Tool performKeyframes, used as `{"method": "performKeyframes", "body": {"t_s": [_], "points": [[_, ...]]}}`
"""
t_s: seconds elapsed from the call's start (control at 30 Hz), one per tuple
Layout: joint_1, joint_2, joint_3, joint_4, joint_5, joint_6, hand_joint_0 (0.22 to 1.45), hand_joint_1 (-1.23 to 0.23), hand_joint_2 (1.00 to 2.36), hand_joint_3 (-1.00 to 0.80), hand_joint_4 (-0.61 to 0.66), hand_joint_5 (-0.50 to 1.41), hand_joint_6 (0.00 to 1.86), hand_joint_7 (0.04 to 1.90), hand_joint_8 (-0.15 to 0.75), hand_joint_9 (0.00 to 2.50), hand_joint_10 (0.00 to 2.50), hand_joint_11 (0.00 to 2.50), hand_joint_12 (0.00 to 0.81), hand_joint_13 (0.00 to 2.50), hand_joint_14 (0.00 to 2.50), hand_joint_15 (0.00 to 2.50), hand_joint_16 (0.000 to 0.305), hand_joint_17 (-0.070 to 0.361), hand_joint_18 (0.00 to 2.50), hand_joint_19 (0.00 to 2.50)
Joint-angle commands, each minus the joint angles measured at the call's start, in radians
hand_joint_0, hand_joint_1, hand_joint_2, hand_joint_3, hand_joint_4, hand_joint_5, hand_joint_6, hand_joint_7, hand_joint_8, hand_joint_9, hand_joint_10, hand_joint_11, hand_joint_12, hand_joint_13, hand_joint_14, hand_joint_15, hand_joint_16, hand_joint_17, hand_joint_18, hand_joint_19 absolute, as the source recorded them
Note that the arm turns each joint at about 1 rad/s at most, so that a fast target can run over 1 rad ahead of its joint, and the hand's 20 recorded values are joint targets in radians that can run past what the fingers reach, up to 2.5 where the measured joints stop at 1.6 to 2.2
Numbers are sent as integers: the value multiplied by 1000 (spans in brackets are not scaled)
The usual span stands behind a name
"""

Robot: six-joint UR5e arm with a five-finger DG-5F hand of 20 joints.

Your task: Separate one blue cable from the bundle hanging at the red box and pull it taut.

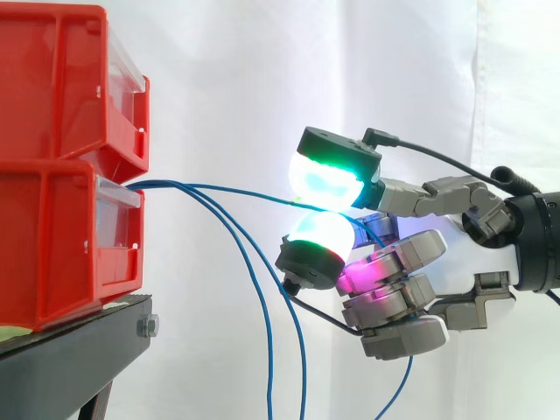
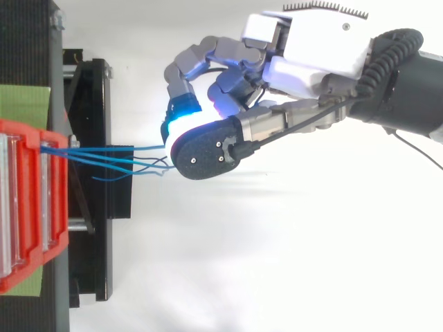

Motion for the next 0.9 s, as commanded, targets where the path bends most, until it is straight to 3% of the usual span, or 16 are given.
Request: {"method": "performKeyframes", "body": {"t_s": [0.0,0.4,0.57,0.73,0.87], "points": [[0,0,0,2,-1,-2,683,-685,1015,-324,67,-212,950,1367,293,885,2500,871,320,747,1950,1711,32,72,1066,1717],[0,0,0,41,1,-5,686,-709,1023,-186,25,-220,960,1429,292,832,2500,1064,325,743,1981,1731,32,72,1063,1723],[0,0,-1,41,1,-5,706,-716,1026,-82,132,-256,962,1365,295,695,2500,1237,330,650,2064,1683,33,75,971,1720],[0,0,-1,41,1,-4,722,-701,1023,-184,170,-276,963,1286,297,579,2500,1266,324,597,2052,1651,32,73,896,1689],[0,-2,0,41,1,-4,743,-707,1012,-366,178,-285,961,1236,304,517,2500,1300,319,580,2046,1641,32,72,880,1668]]}}
